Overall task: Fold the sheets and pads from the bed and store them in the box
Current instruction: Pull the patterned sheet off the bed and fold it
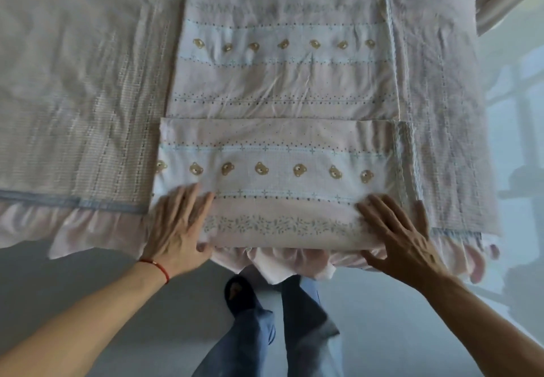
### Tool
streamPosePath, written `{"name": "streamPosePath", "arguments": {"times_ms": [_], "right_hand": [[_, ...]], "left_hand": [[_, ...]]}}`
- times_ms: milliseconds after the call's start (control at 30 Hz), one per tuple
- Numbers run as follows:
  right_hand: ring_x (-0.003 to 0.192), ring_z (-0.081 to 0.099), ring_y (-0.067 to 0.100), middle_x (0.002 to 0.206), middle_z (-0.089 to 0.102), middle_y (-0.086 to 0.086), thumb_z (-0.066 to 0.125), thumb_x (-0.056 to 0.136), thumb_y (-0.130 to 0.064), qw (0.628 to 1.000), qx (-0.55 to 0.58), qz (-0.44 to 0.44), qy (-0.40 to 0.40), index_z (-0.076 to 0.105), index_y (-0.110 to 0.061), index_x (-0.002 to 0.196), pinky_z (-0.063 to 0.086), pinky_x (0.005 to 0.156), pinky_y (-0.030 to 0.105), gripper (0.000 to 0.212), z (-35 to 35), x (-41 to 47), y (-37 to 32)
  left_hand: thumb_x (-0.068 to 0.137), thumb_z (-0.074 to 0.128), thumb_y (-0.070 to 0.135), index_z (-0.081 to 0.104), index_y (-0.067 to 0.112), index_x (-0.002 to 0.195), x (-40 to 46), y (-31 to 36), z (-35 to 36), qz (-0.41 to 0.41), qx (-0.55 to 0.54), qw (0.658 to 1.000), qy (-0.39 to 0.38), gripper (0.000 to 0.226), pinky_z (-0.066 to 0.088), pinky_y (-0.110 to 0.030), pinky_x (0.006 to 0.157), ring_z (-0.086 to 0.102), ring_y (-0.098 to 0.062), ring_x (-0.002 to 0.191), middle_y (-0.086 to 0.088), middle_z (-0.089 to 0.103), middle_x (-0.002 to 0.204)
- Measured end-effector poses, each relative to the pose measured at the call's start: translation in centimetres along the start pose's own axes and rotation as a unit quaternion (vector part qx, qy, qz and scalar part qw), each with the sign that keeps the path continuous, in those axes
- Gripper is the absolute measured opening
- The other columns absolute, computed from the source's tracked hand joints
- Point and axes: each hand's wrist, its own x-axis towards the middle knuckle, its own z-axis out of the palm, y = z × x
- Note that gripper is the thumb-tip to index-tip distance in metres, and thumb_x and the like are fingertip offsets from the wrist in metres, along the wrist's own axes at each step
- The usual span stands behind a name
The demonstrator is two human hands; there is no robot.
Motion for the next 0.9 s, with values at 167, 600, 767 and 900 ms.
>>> {"name": "streamPosePath", "arguments": {"times_ms": [167, 600, 767, 900], "right_hand": [[0.155, 0.024, 0.025, 0.17, 0.022, -0.003, 0.093, 0.065, -0.027, 1.0, -0.008, 0.008, -0.025, 0.027, -0.035, 0.161, 0.024, 0.11, 0.077, 0.117, -0.8, -0.2, 1.9], [0.092, 0.069, 0.027, 0.105, 0.074, 0.004, 0.08, 0.065, 0.013, 0.967, 0.152, 0.074, 0.189, 0.074, -0.014, 0.11, 0.056, 0.079, 0.033, 0.053, -5.9, 1.8, 3.9], [0.074, 0.063, -0.001, 0.082, 0.071, -0.011, 0.077, 0.079, -0.006, 0.901, 0.267, 0.202, 0.277, 0.074, -0.023, 0.098, 0.04, 0.068, 0.005, 0.026, -13.5, 6.0, 3.8], [0.076, 0.067, 0.011, 0.08, 0.071, 0.0, 0.073, 0.085, -0.018, 0.843, 0.346, 0.232, 0.342, 0.073, -0.019, 0.097, 0.053, 0.071, 0.029, 0.013, -18.1, 11.4, 5.9]], "left_hand": [[0.056, 0.092, 0.037, 0.011, 0.018, 0.163, -0.3, 0.2, 0.2, -0.02, 0.044, 0.998, -0.037, 0.135, 0.026, -0.08, 0.104, 0.011, -0.047, 0.152, -0.018, 0.0, 0.169], [0.065, 0.081, -0.009, 0.075, 0.014, 0.097, -1.0, -4.2, -5.3, -0.119, -0.244, 0.945, 0.183, 0.039, 0.053, -0.034, 0.069, 0.069, -0.027, 0.077, -0.003, 0.075, 0.087], [0.087, 0.074, 0.01, 0.075, 0.019, 0.096, 1.4, -6.6, -12.0, -0.219, -0.393, 0.86, 0.24, 0.013, 0.041, -0.011, 0.06, 0.06, -0.004, 0.067, 0.003, 0.069, 0.077], [0.09, 0.069, 0.022, 0.069, 0.027, 0.087, 6.9, -8.2, -17.3, -0.244, -0.45, 0.801, 0.311, 0.006, 0.045, -0.017, 0.063, 0.056, -0.005, 0.069, 0.004, 0.066, 0.079]]}}
